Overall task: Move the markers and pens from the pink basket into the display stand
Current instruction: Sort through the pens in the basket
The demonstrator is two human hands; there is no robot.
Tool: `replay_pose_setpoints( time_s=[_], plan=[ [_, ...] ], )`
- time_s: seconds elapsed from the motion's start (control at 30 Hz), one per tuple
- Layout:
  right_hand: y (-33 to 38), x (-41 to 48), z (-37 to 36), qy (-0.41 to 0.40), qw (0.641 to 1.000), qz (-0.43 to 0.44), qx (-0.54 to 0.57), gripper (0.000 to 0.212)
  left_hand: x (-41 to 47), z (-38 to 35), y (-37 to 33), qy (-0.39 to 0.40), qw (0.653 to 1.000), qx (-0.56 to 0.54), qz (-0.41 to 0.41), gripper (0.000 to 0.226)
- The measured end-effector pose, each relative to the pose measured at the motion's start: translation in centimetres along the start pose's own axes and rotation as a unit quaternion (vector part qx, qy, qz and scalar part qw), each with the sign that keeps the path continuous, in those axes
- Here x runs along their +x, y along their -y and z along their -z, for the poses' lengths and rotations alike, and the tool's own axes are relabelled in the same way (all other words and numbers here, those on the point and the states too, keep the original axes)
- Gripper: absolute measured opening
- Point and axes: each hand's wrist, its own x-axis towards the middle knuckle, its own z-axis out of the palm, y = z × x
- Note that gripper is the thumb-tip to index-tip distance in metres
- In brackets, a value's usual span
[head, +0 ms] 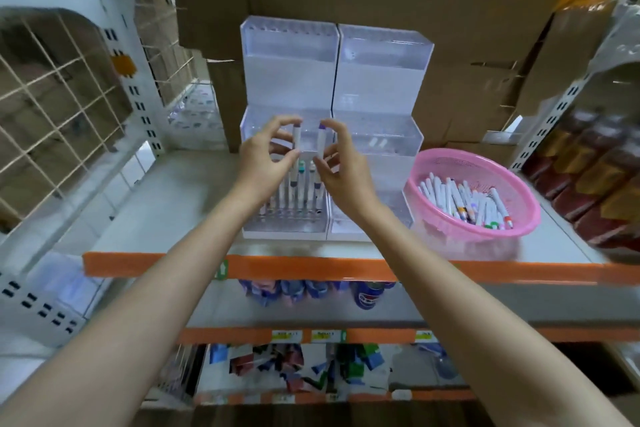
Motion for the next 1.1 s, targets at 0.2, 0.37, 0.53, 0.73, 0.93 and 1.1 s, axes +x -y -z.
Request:
replay_pose_setpoints(
  time_s=[0.2, 0.37, 0.53, 0.73, 0.93, 1.1],
  plan=[
    [1.9, 0.1, -3.3, -0.009, 1.000, 0.012, 0.018, 0.052, -0.5, 2.8, 1.4, 0.000, 1.000, -0.014, 0.001, 0.043],
    [2.4, 0.0, -4.7, -0.018, 1.000, 0.005, 0.003, 0.049, -0.4, 3.6, 2.3, 0.013, 1.000, -0.023, 0.004, 0.043],
    [2.8, -0.1, -5.2, -0.025, 1.000, 0.003, -0.008, 0.047, -0.7, 3.7, 2.9, 0.023, 0.999, -0.027, 0.009, 0.043],
    [2.7, -0.2, -5.6, -0.017, 1.000, -0.004, -0.014, 0.045, -0.8, 3.7, 3.0, 0.031, 0.999, -0.016, -0.005, 0.034],
    [2.4, -0.3, -5.6, -0.023, 0.999, -0.020, -0.015, 0.039, -0.8, 3.8, 3.4, 0.033, 0.998, 0.036, -0.033, 0.023],
    [2.5, -0.3, -5.4, -0.027, 0.999, -0.017, -0.009, 0.033, -0.7, 3.8, 3.4, 0.025, 0.996, 0.057, -0.058, 0.017]
  ],
)
